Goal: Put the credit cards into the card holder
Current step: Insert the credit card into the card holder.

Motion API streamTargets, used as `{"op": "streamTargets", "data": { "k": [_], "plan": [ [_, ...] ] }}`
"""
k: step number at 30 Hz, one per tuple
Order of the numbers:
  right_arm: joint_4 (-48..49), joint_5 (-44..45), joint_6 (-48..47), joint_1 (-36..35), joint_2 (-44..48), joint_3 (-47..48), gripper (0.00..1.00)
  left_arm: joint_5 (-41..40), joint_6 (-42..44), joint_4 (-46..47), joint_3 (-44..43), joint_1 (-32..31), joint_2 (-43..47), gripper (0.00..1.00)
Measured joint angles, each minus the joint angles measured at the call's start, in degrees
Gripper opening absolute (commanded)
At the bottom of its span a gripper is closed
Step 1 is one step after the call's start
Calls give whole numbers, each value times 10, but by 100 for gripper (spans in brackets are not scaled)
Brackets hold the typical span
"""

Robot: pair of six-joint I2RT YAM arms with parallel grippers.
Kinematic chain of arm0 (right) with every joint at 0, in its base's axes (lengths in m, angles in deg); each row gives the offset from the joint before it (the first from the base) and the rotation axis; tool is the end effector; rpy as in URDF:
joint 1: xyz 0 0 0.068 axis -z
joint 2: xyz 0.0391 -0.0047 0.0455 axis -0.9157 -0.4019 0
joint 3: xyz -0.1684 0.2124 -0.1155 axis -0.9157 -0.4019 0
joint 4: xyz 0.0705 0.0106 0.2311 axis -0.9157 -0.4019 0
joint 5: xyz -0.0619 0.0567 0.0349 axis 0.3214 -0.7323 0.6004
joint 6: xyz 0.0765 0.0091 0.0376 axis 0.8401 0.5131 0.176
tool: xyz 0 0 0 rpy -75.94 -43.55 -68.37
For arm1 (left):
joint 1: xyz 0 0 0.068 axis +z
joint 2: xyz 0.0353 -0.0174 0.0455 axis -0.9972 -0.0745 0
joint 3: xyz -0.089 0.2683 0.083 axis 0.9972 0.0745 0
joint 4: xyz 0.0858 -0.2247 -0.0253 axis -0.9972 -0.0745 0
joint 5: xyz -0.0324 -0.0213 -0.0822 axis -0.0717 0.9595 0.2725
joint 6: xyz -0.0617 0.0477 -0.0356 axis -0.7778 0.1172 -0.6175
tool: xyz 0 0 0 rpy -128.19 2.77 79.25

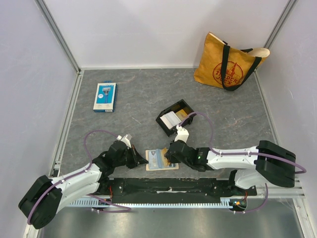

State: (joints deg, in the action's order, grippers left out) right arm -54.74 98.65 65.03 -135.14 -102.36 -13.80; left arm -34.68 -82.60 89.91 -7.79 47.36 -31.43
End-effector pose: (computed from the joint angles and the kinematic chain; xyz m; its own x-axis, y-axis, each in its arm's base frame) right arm 0.1218 0.2385 0.1754 -0.7898 0.1520 -0.5942 -0.1947 0.8566 0.4779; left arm 0.1001 -0.1048 0.1183 -0.9078 -0.3332 -0.2548 -0.0340 0.6637 -0.7472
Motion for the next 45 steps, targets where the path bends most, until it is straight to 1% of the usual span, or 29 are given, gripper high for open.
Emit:
{"op": "streamTargets", "data": {
  "k": [4, 11, 17, 22, 26, 28, 31, 34, 36, 40, 45],
  "plan": [
    [0, -22, -22, 0, -4, 18, 0, 0, 0, 6, 0, 0, -4, 2],
    [40, -83, -45, -1, -46, 59, 0, 0, 0, 11, 0, 0, -8, 2],
    [63, -137, -75, -1, -54, 84, 0, 0, 0, 11, 0, 0, -7, 2],
    [76, -155, -93, -1, -16, 88, 0, 0, 0, 11, 0, 0, -7, 2],
    [59, -121, -91, 1, 41, 87, 0, -1, 0, 9, 0, 0, -5, 2],
    [65, -104, -77, 11, 67, 66, 0, -3, 0, 6, 0, 0, -2, 2],
    [73, -84, -53, 30, 89, 3, 0, -3, 0, 3, 0, 0, 2, 2],
    [73, -73, -30, 38, 85, -56, 0, -3, 0, 1, 0, 0, 5, 2],
    [80, -72, -17, 38, 79, -79, 0, -3, 0, -2, 0, 0, 7, 2],
    [123, -71, 3, 38, 64, -100, 0, -3, 0, -4, 0, 0, 7, 2],
    [169, -71, 13, 38, 45, -103, 0, -3, 0, -4, 0, 0, 6, 2]
  ]
}}
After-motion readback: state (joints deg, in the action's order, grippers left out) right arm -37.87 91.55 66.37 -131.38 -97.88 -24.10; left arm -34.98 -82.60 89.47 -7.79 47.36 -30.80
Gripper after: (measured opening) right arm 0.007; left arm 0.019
